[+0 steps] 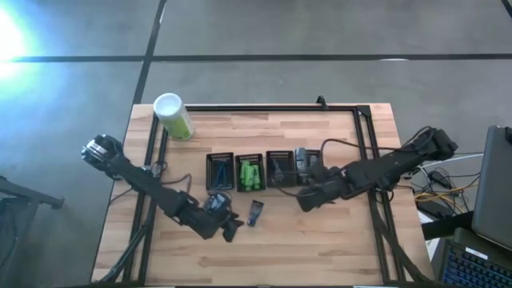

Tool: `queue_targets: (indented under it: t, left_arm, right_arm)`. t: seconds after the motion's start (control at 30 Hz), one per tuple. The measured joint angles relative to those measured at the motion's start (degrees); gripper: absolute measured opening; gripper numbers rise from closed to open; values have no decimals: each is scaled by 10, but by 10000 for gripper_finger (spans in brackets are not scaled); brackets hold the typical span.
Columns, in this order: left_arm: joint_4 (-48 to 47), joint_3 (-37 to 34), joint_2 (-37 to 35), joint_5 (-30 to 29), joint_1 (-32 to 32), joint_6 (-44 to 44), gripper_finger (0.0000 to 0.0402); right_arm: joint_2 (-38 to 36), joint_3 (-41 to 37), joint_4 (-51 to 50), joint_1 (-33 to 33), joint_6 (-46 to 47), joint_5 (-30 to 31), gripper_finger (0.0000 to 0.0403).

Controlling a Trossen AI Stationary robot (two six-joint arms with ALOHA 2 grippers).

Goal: Pick & Place Travel size toiletries
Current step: Put the blue shave cream into the middle right black basket

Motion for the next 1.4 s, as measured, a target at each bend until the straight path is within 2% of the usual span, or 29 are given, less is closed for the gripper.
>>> queue_targets:
  t: [0.1,0.4,0.6,0.77,0.97,1.4]
  left_arm:
    - [-40,49,47,-2,0,5,190]
    - [-274,246,180,-1,10,-9,191]
    - [-315,335,245,19,35,-9,204]
    - [-320,365,283,25,45,-10,225]
    - [-320,364,289,26,51,-41,246]
    - [-350,364,289,18,64,-38,251]
  right_arm:
    - [-26,-35,21,0,1,0,363]
    - [-83,-110,104,0,-17,-2,363]
    - [-102,-122,103,6,-39,-2,363]
    - [-104,-122,100,21,-55,-7,363]
    - [-104,-123,90,42,-60,-28,363]
    - [-104,-123,77,51,-33,-27,363]
